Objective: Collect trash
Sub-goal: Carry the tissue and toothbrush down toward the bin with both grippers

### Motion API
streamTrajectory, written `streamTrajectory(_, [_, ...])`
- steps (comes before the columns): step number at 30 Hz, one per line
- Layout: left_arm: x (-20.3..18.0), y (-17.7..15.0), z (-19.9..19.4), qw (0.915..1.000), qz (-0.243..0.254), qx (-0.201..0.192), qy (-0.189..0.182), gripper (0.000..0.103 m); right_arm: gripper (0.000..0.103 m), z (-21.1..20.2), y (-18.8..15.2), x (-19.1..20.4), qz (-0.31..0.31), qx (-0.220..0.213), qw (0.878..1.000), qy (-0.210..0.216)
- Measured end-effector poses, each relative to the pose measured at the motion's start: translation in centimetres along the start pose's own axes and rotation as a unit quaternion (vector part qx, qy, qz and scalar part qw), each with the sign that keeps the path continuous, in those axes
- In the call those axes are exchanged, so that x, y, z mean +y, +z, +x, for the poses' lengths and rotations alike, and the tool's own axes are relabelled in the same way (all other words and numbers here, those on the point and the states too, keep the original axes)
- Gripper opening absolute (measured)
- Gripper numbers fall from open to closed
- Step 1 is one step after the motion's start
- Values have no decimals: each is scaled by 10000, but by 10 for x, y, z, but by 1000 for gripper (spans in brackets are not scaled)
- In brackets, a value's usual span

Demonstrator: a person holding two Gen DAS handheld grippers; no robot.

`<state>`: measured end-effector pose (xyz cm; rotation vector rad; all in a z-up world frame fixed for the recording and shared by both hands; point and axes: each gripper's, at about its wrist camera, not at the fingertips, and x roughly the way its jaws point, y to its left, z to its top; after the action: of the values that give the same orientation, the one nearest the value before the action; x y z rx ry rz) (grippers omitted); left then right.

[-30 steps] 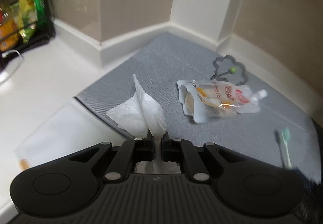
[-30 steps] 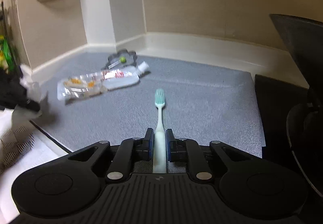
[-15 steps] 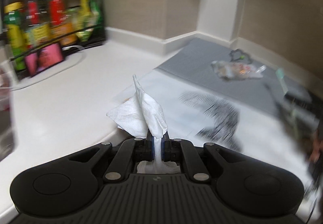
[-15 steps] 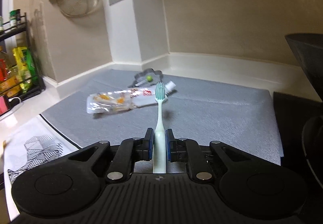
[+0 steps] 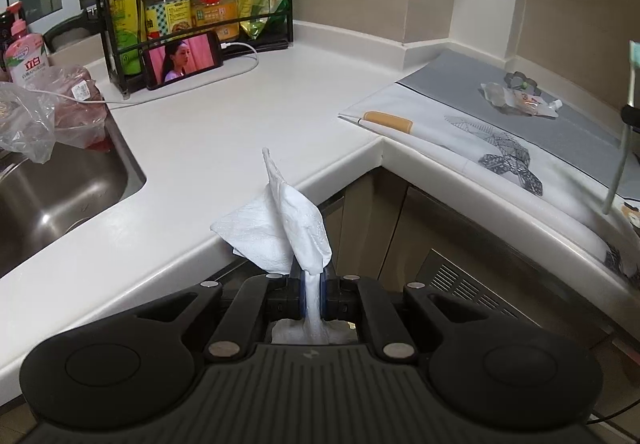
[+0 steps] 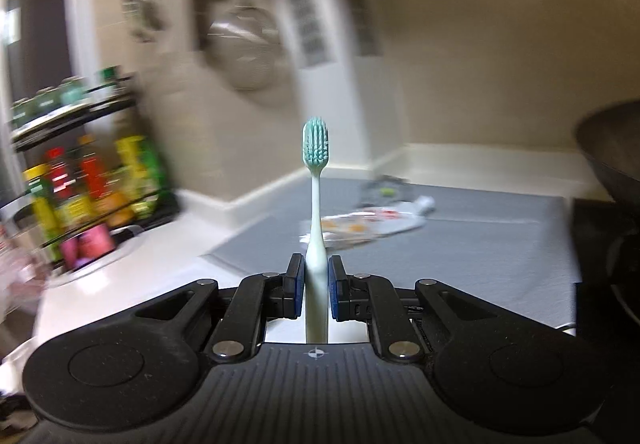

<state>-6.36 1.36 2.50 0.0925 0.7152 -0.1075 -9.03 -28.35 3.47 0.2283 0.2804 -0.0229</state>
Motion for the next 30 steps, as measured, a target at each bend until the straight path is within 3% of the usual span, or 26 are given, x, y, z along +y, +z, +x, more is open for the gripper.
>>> streamTrajectory(4, [3,-15,-16,9999,97,-94,-53,6,14,-27,-13,47,-387,23,9981,482])
streamTrajectory(9, [8,-38,-22,9998,128,59,-124,6,14,-51,-38,86,-742,266,9934,838])
streamTrajectory(21, [11,-79,-16,9987,143,404,-266,6,14,-66,-122,136,-926,1336,9817,989])
streamTrajectory(30, [4,-85,-16,9981,242,421,-378,6,14,-68,-138,147,-997,1598,9768,1021])
